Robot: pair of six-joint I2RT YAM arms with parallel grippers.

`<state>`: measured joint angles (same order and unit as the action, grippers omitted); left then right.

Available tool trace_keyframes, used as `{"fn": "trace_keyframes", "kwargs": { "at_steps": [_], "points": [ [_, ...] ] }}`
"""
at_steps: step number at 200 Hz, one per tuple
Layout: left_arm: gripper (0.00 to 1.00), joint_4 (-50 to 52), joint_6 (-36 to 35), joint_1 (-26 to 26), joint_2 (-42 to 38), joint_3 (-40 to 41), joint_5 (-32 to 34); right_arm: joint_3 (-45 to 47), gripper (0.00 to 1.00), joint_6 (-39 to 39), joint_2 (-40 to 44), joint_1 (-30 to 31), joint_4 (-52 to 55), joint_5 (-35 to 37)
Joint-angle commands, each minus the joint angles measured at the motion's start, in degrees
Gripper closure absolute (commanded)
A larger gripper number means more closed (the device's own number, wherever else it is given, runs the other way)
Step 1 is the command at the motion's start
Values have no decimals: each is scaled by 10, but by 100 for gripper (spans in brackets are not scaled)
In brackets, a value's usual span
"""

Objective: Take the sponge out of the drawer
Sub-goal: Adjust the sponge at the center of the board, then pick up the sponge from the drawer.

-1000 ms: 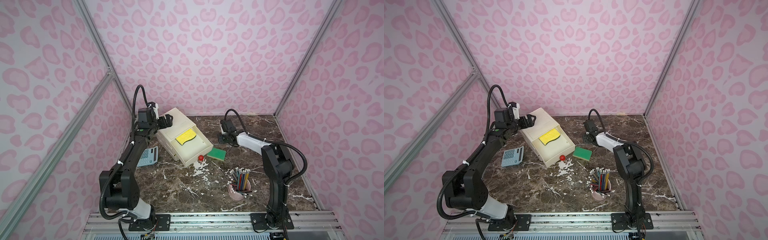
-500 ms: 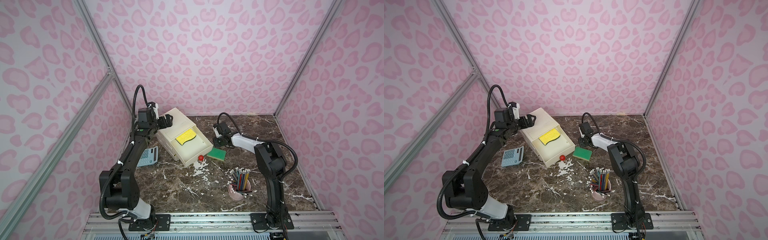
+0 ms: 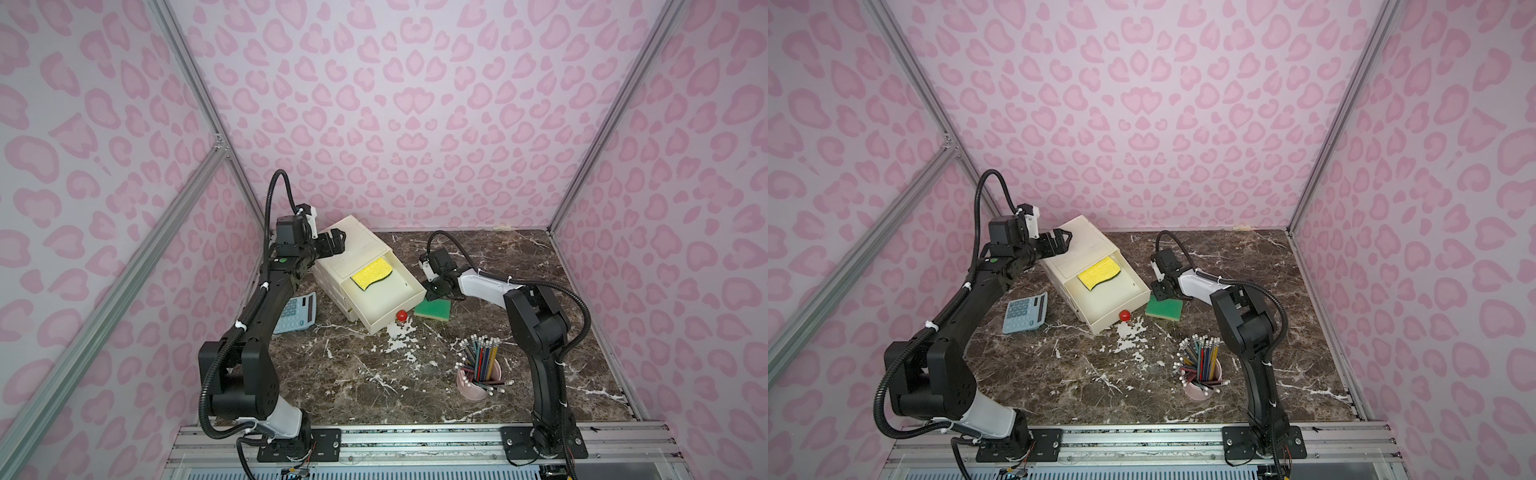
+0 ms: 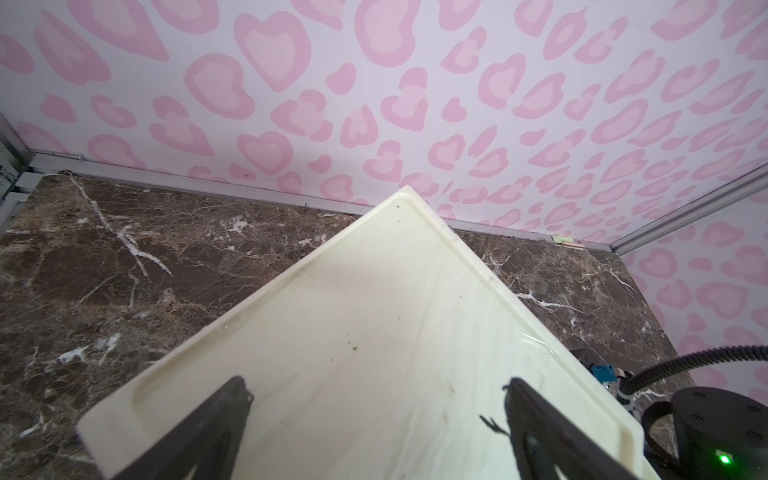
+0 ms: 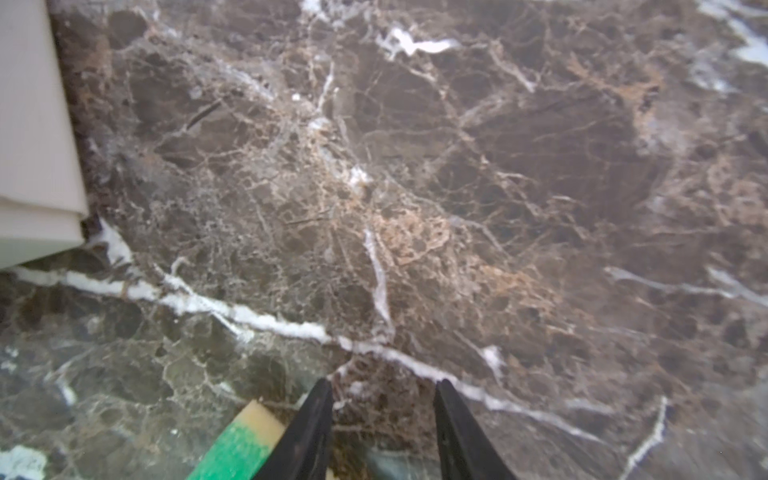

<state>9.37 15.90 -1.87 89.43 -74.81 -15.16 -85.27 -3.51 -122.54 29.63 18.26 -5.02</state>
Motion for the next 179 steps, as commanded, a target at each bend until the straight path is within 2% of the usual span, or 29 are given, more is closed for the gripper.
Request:
{"fn": "trace_keyframes", "kwargs": {
  "at_steps": [1,43,104,134,161,179],
  "points": [
    [2,73,5,1,6,1,10,6,57,22,1,7,2,-18],
    [2,74,6,1,4,1,10,10,58,36,10,8,12,-15],
    [2,74,5,1,5,1,10,7,57,11,52,-10,-6,45],
    [2,74,4,1,3,2,12,-4,57,-9,121,-9,-23,87],
    [1,74,4,1,3,2,14,-13,57,-17,200,5,-21,95],
    [1,74,4,1,5,1,15,-7,57,-1,246,28,-26,60]
  ]
}}
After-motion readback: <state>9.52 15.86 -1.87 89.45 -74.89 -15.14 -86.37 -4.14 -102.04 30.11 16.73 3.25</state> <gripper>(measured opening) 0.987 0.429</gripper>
